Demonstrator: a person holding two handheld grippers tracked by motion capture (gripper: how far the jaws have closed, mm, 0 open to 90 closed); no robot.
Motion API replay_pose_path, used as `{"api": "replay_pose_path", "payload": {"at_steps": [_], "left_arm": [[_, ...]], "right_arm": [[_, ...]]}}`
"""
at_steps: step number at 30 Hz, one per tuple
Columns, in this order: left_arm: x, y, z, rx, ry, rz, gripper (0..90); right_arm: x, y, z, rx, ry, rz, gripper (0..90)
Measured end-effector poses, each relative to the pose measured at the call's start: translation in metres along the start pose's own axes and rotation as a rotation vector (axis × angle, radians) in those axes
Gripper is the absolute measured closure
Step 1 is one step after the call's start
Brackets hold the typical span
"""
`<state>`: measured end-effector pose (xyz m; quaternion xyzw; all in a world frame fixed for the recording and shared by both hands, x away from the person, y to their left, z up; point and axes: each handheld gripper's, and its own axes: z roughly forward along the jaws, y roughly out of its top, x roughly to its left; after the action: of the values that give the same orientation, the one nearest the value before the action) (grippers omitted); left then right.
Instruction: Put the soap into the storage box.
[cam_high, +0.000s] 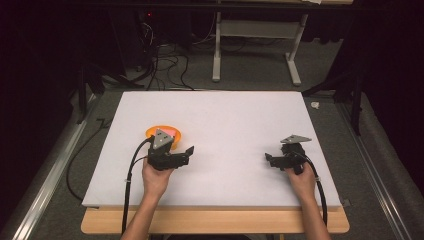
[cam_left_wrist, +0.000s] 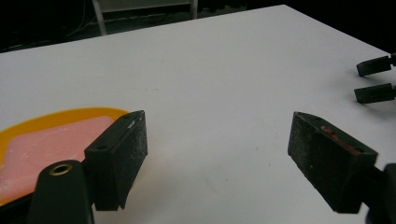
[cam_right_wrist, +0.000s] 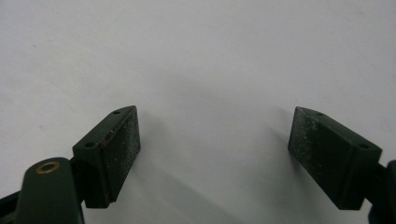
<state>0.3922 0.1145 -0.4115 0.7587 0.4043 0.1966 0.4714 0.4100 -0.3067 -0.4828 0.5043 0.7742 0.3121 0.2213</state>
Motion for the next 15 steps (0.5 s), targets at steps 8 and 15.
{"api": "replay_pose_path", "payload": {"at_steps": [8, 15], "left_arm": [[-0.005, -0.001, 0.003, 0.007, -0.021, 0.001, 20.8], [-0.012, -0.003, 0.01, 0.02, -0.046, 0.006, 20.7]], "right_arm": [[0.0, 0.0, 0.0, 0.0, 0.0, 0.0, 17.5], [0.0, 0.0, 0.0, 0.0, -0.001, 0.003, 17.5]]}}
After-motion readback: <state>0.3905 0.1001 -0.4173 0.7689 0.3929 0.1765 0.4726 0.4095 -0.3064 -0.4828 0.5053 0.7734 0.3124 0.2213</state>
